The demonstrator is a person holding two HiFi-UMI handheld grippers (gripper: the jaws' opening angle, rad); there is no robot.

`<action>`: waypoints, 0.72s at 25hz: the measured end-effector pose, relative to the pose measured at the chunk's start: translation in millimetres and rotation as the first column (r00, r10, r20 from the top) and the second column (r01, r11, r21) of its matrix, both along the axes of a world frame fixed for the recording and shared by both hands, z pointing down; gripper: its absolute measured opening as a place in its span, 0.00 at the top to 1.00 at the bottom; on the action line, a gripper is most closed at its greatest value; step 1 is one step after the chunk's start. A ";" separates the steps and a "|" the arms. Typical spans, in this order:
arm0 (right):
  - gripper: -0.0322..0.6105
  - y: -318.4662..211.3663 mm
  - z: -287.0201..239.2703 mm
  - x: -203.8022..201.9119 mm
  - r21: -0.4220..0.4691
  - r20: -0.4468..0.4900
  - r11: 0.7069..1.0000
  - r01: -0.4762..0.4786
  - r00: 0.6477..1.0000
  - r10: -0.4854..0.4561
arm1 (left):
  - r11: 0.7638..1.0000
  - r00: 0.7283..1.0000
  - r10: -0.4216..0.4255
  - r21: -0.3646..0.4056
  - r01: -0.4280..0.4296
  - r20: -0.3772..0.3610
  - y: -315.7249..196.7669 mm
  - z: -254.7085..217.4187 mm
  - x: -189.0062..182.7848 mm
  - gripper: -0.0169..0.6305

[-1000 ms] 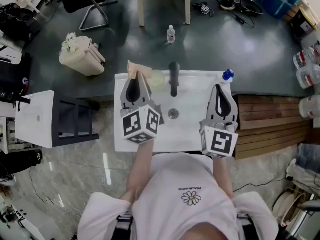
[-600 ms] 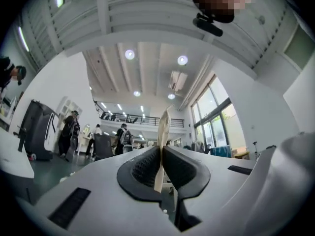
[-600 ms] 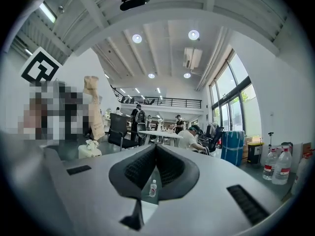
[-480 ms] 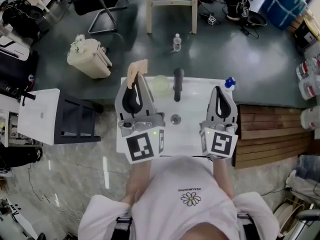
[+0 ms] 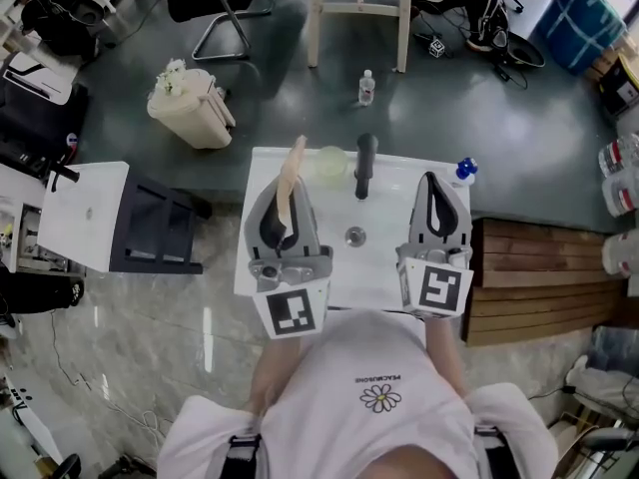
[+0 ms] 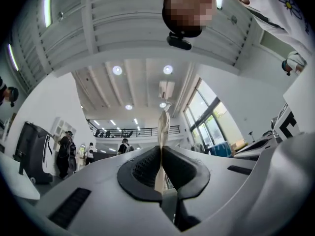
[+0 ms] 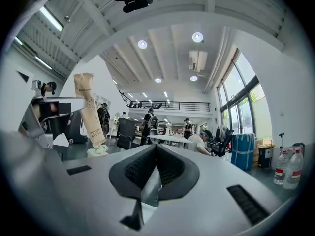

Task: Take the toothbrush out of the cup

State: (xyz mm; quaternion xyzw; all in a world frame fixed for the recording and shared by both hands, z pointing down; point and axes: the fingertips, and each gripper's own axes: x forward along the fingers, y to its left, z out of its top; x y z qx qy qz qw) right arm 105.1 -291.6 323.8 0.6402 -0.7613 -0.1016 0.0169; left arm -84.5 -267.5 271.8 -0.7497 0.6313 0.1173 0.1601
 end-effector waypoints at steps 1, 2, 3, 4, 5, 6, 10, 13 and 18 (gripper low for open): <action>0.93 1.7 -1.9 -2.5 0.010 -0.008 1.000 0.012 1.000 -0.012 | 1.000 1.000 -0.004 -0.008 0.004 -0.007 0.4 2.0 -0.4 0.93; 0.93 3.0 -4.4 -5.1 0.024 -0.016 0.999 0.024 1.000 -0.023 | 1.000 1.000 -0.007 -0.011 0.007 -0.011 1.0 3.2 -0.4 0.93; 0.93 3.8 -6.1 -7.5 0.035 -0.023 0.999 0.033 0.999 -0.033 | 1.000 1.000 -0.008 -0.011 0.008 -0.013 1.6 3.7 -0.2 0.93; 0.93 4.3 -6.9 -9.0 0.041 -0.030 0.998 0.040 0.999 -0.039 | 1.000 1.000 -0.007 -0.009 0.007 -0.016 2.0 3.7 0.3 0.93; 0.93 4.6 -7.2 -9.7 0.044 -0.035 0.998 0.043 0.999 -0.041 | 1.000 1.000 -0.005 -0.006 0.005 -0.019 2.3 3.4 0.9 0.93; 0.93 4.8 -7.5 -9.6 0.046 -0.037 0.998 0.043 0.998 -0.042 | 1.000 1.000 -0.003 -0.004 0.003 -0.021 2.3 3.1 1.7 0.93; 0.93 6.7 -10.4 -5.2 0.049 -0.031 0.998 0.039 0.999 -0.037 | 1.000 1.000 -0.001 -0.007 0.001 -0.015 3.3 2.2 5.8 0.93; 0.93 8.4 -10.8 -2.8 0.046 -0.026 0.998 0.035 0.999 -0.034 | 1.000 1.000 0.000 -0.018 0.000 -0.023 4.2 4.2 6.4 0.93; 0.93 11.1 -11.1 -5.3 0.050 -0.027 0.998 0.042 0.999 -0.041 | 1.000 1.000 -0.010 -0.020 0.010 -0.014 6.7 6.0 4.1 0.93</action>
